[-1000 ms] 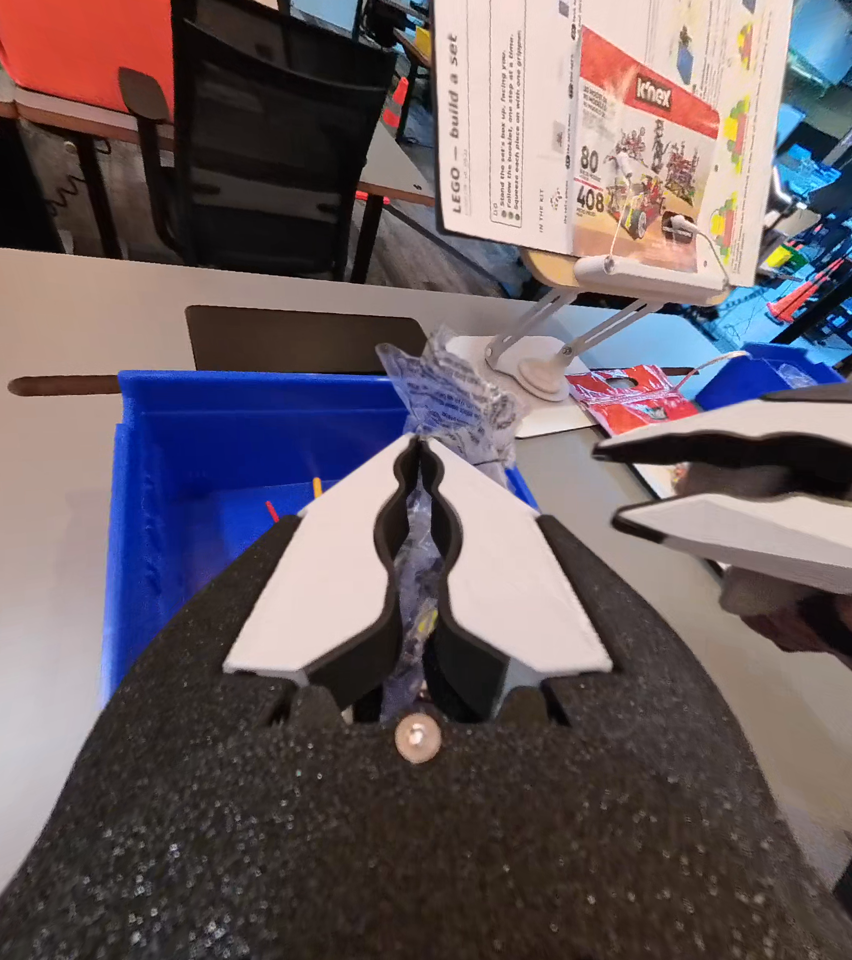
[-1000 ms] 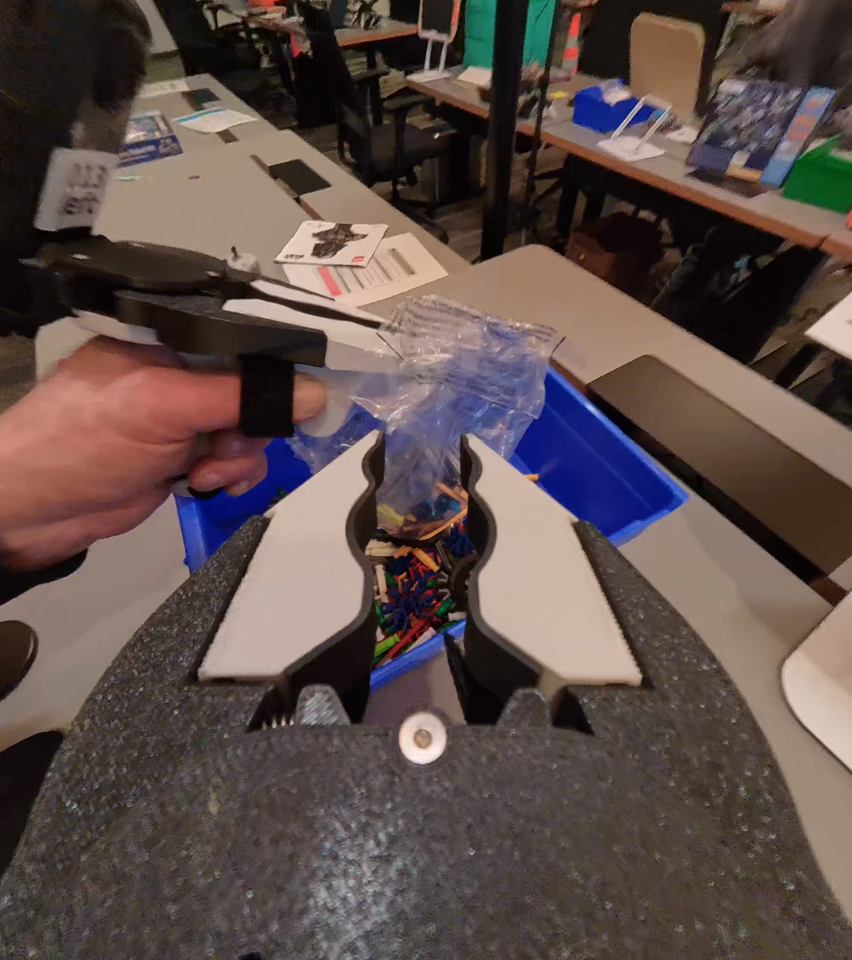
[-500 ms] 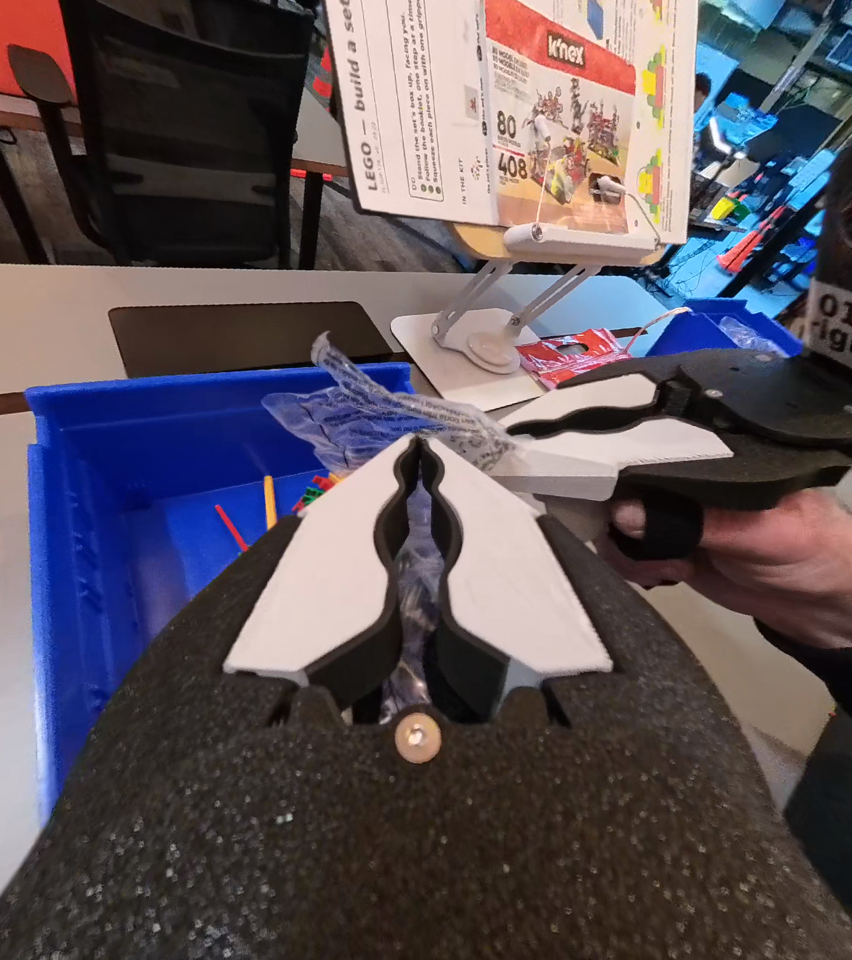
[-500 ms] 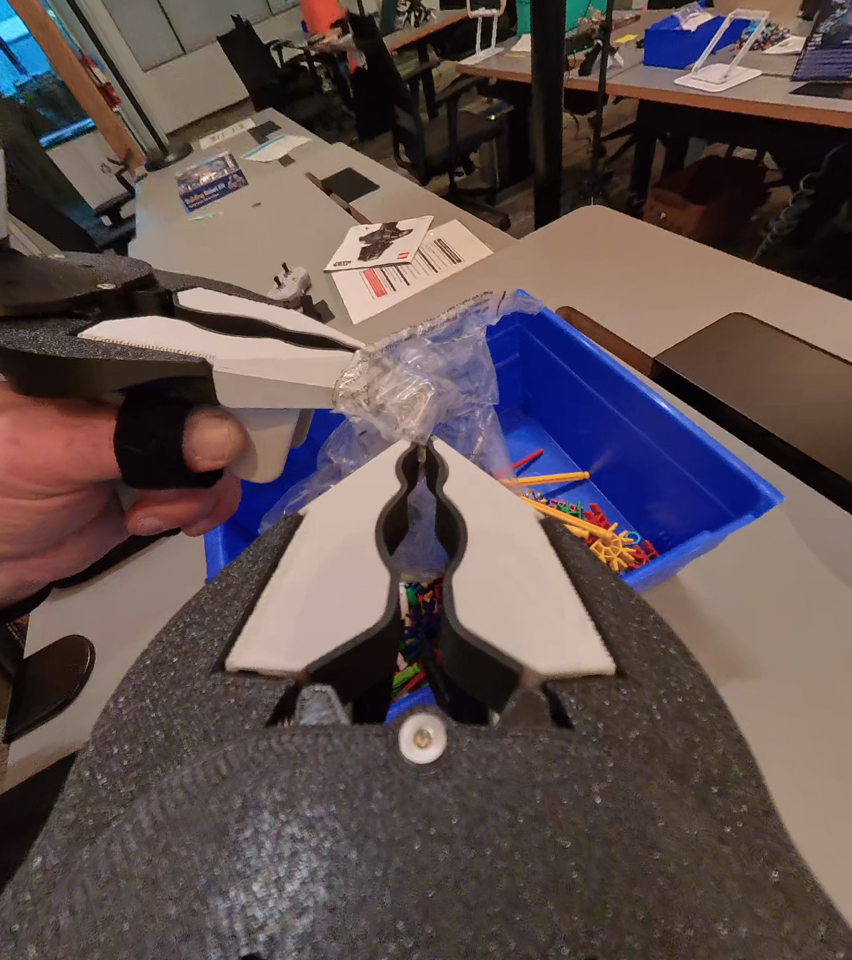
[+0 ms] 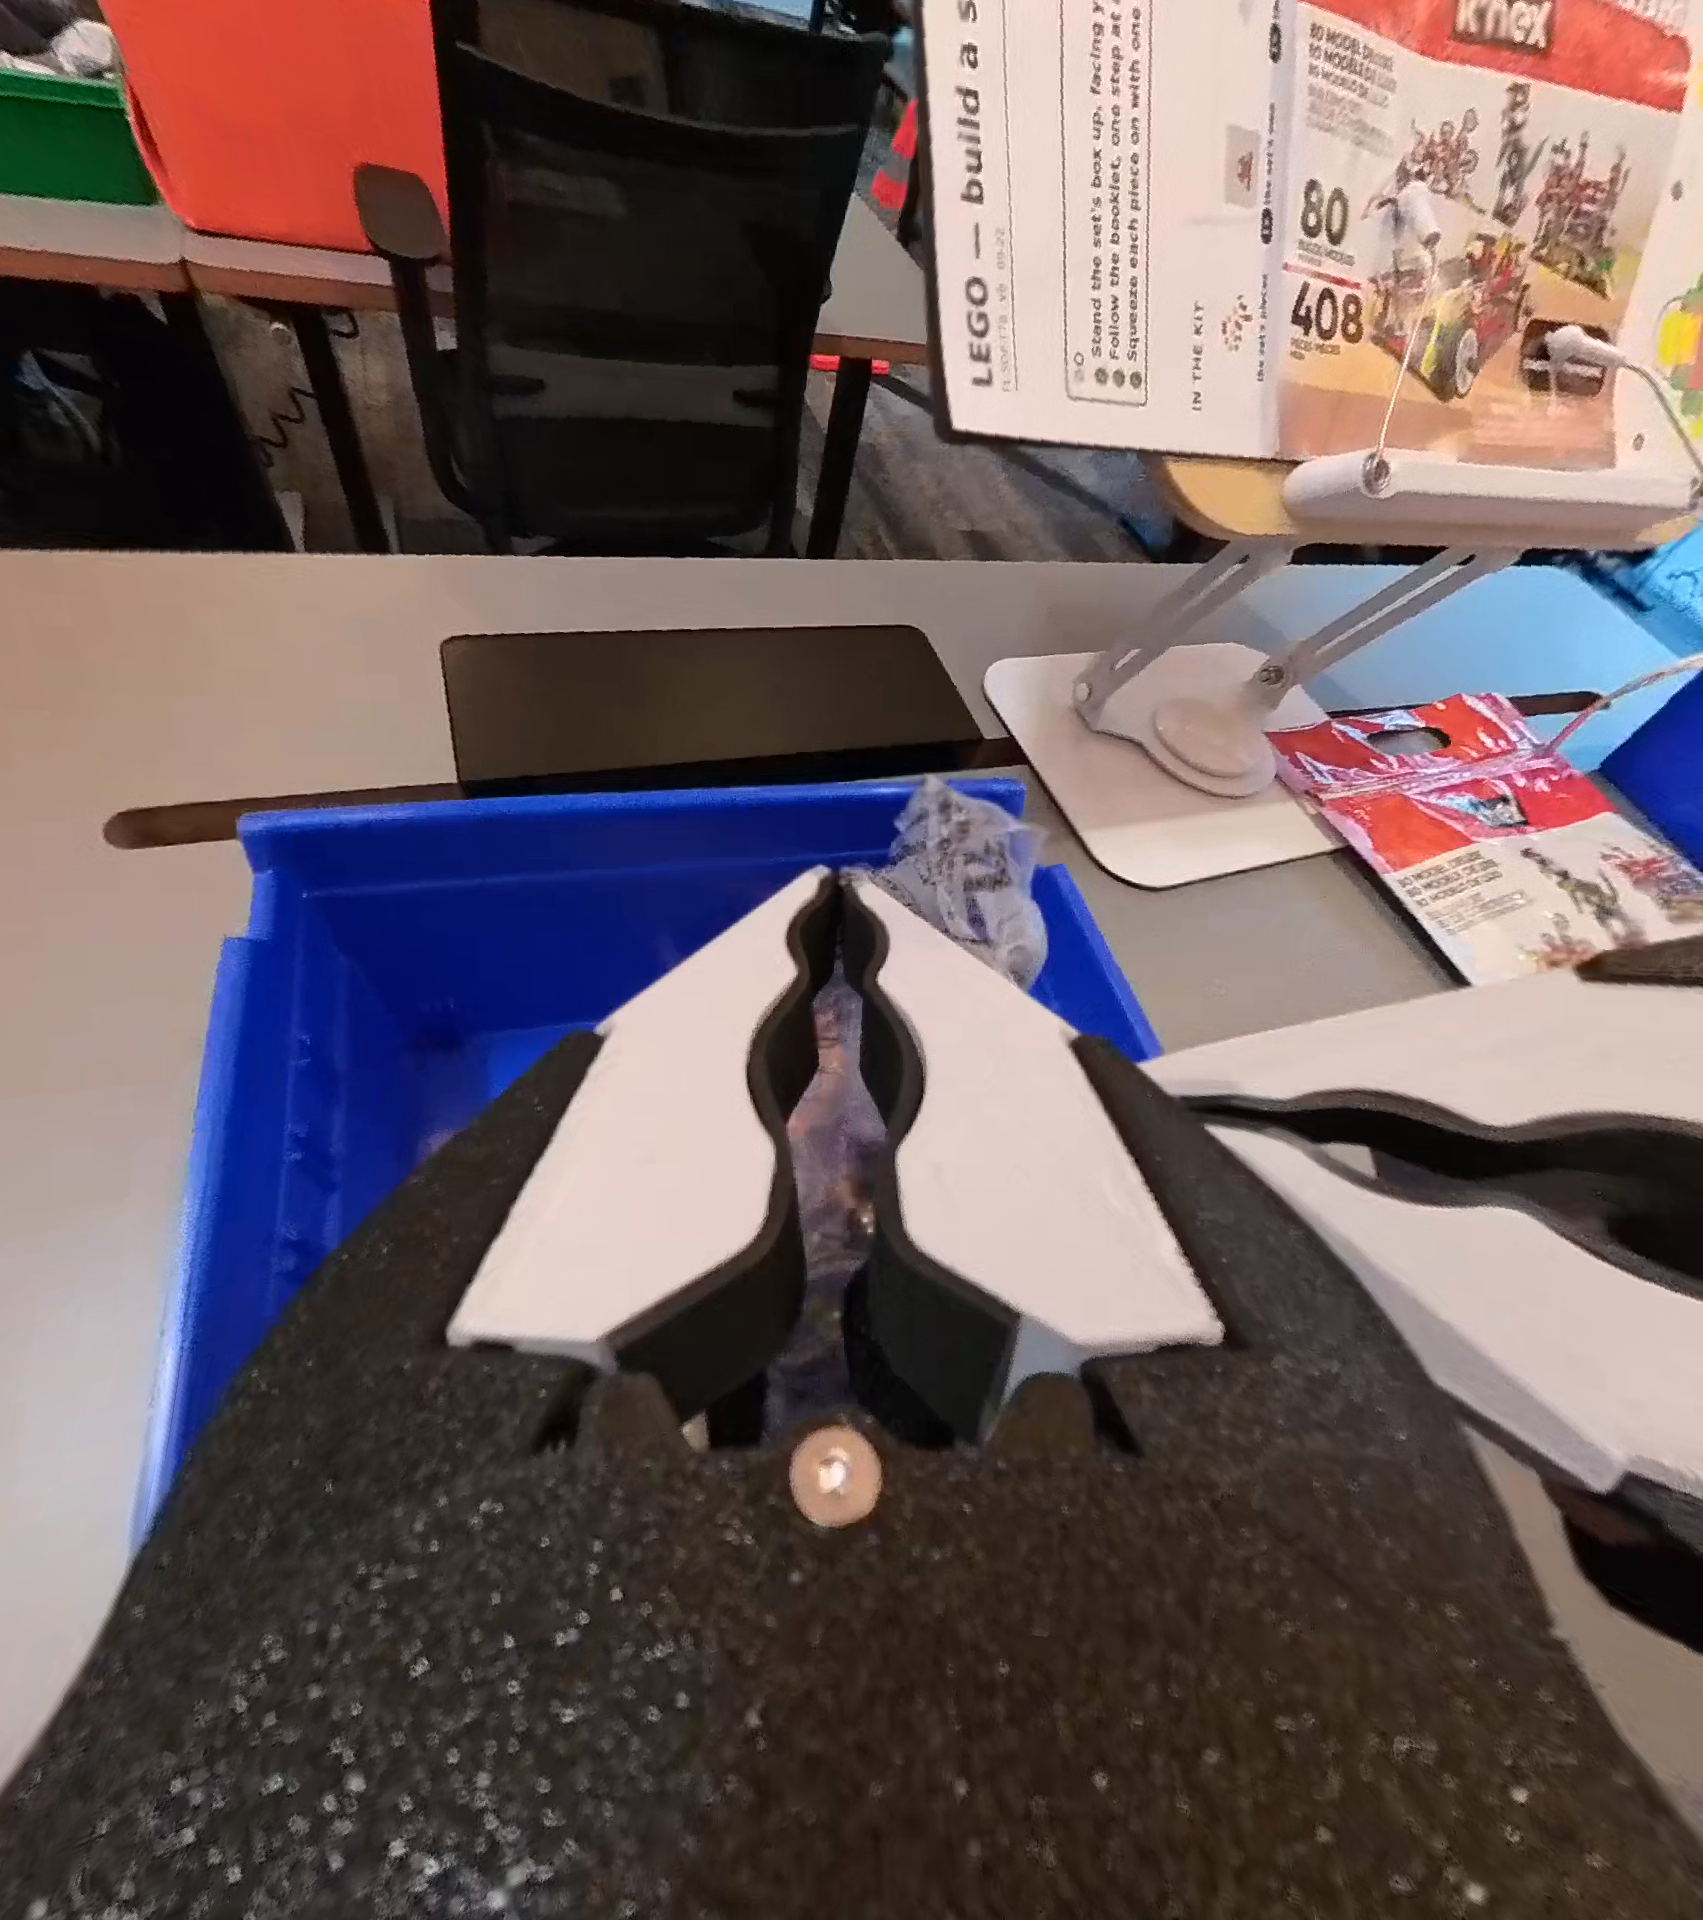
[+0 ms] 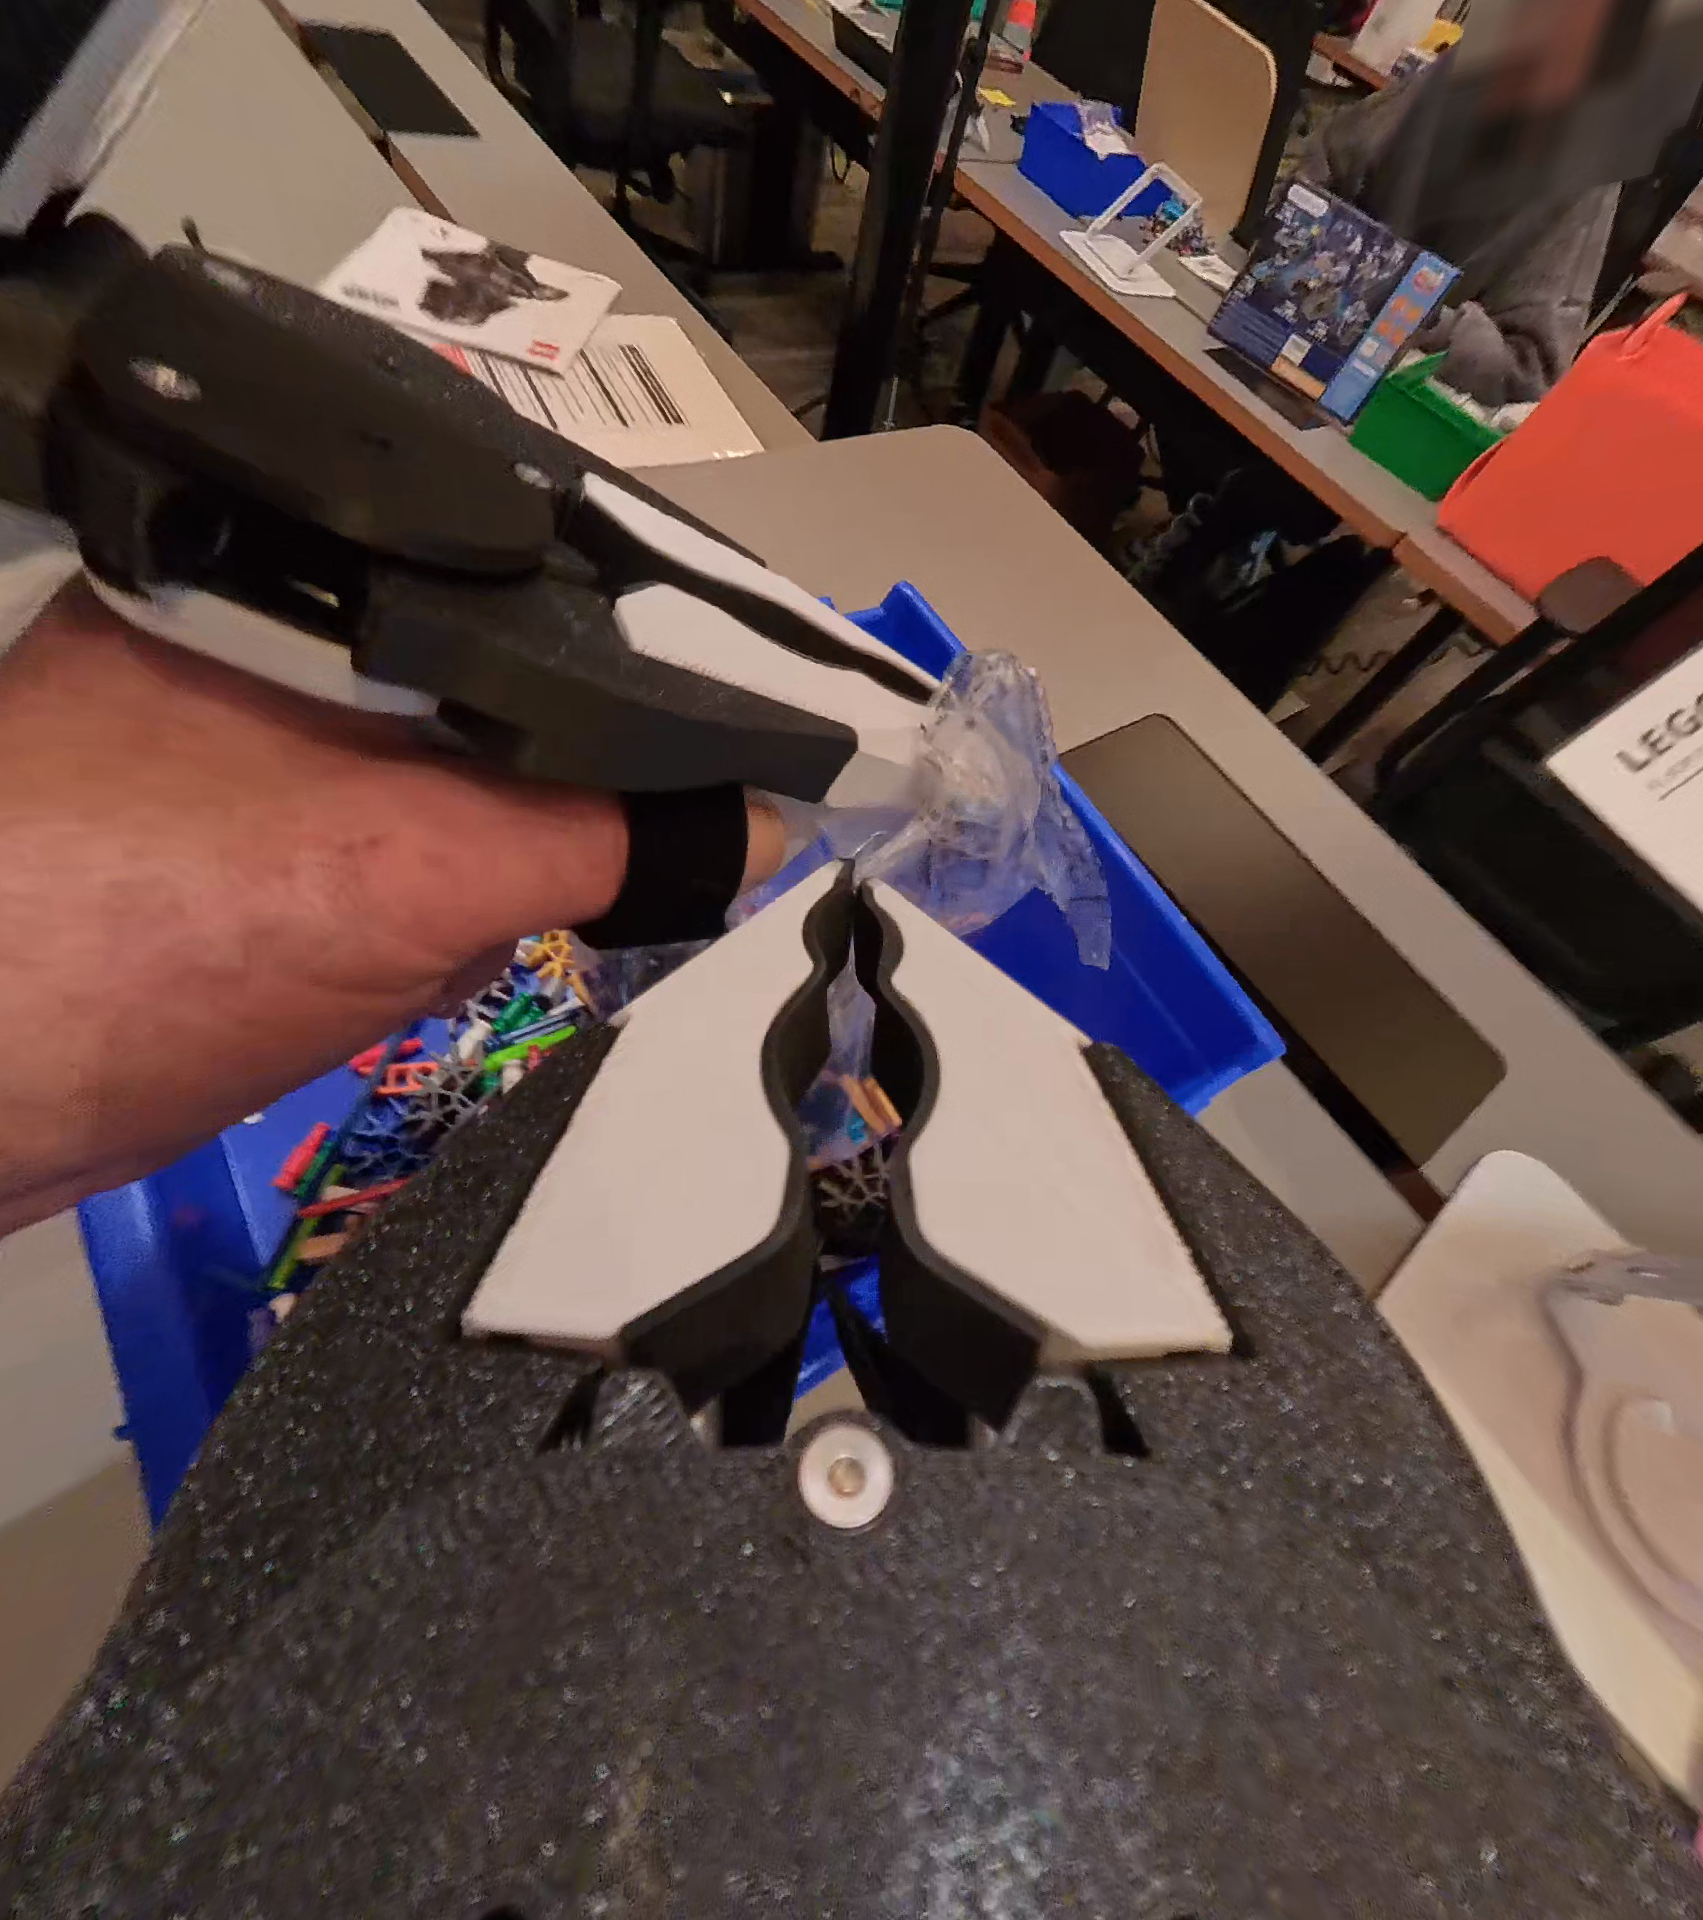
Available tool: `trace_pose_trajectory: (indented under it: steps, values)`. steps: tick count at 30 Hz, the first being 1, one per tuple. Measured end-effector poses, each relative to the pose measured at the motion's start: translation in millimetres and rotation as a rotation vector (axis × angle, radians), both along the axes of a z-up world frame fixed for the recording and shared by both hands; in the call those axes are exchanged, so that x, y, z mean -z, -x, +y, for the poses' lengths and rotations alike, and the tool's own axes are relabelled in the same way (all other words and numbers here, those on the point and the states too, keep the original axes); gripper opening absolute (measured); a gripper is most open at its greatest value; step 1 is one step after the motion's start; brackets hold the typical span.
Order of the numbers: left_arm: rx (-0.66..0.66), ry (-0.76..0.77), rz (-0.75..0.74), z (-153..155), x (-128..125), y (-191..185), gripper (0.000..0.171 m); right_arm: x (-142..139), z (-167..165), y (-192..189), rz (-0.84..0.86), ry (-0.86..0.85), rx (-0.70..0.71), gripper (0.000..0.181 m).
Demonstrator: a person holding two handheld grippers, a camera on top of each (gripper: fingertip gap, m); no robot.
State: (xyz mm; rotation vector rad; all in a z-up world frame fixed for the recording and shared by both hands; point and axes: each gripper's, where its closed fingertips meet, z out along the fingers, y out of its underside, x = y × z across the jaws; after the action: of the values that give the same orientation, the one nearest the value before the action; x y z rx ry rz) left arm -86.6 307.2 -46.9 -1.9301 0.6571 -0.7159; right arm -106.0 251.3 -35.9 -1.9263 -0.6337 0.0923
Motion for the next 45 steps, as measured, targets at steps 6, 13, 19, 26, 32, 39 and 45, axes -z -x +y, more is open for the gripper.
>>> trace_pose_trajectory:
  steps: [6, 13, 19, 26, 32, 39, 45]
  values:
    - [-0.081, 0.1, -0.056, 29.9, 12.5, 16.4, 0.0, -7.2, -36.0, 40.6, -0.004, -0.034, -0.138, 0.0]
    - [0.059, 0.089, -0.081, 11.1, -12.4, 7.9, 0.0, -18.9, -48.5, 2.3, 0.143, -0.004, -0.071, 0.0]
    - [0.143, 0.111, -0.053, -15.6, -19.3, 11.3, 0.0, -11.4, -34.8, -30.1, 0.25, 0.085, -0.026, 0.029]
    - [0.303, 0.179, 0.031, -46.0, -17.7, 8.4, 0.0, 13.1, -15.4, -23.5, 0.206, 0.145, -0.047, 0.025]
    - [0.387, 0.252, -0.026, -60.0, -15.3, 12.9, 0.0, 22.0, 3.0, -12.8, 0.177, 0.155, -0.102, 0.016]
    - [0.471, 0.21, -0.03, -78.7, -8.3, 11.2, 0.0, 27.1, 16.6, -14.3, 0.234, 0.164, -0.057, 0.0]
    - [0.441, 0.106, 0.0, -79.8, -12.3, 10.0, 0.0, 26.8, 20.5, -17.0, 0.31, 0.204, -0.043, 0.0]
